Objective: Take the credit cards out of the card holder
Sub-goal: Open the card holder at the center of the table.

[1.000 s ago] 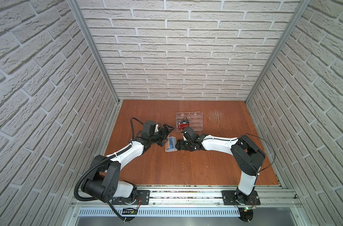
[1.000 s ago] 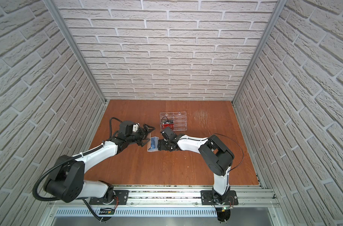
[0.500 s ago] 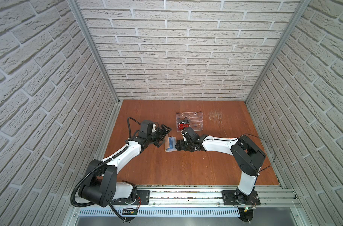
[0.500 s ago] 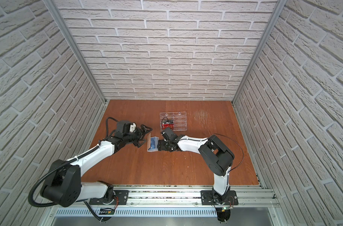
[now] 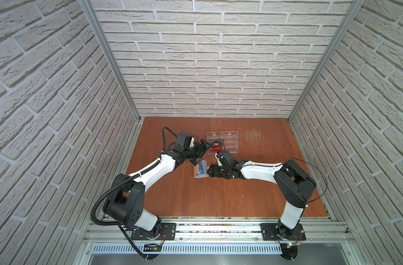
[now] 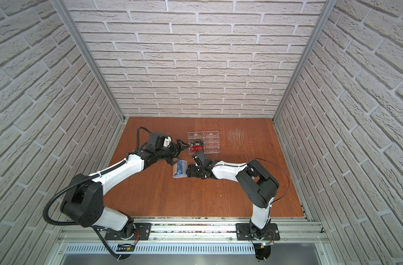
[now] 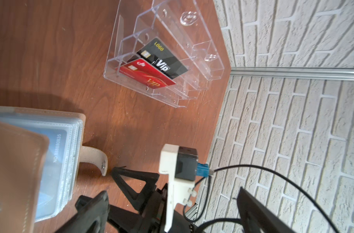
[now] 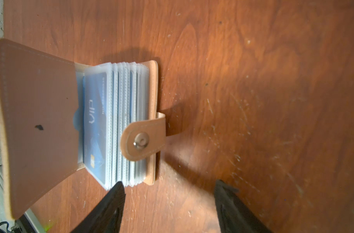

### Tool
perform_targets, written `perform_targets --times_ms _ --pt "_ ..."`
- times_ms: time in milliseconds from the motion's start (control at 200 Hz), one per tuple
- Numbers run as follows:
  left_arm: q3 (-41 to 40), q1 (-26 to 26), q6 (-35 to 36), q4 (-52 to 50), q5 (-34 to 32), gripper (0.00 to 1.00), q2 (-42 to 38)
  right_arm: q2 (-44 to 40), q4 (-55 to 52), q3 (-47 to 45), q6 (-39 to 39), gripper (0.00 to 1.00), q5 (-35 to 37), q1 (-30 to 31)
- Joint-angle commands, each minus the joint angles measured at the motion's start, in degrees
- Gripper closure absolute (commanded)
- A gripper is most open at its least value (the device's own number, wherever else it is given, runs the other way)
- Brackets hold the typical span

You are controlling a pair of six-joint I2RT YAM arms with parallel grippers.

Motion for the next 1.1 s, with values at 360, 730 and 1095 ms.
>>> perform_targets --times_ms 360,730,1095 --pt "-0.8 2.3 4.0 -5.3 -3.5 0.01 0.3 -1.2 2.6 -2.3 0.1 0.29 -1.6 -1.5" --pt "-2.2 6.1 8.9 -12.1 -2.9 0.02 -2.2 -1.4 2.6 -2.4 0.1 0.29 -1.5 -1.5" --pt "-8.7 8.3 8.8 -8.9 -2.7 0.02 -4.0 -4.8 0.1 -0.8 -1.4 0.29 -1.4 -0.3"
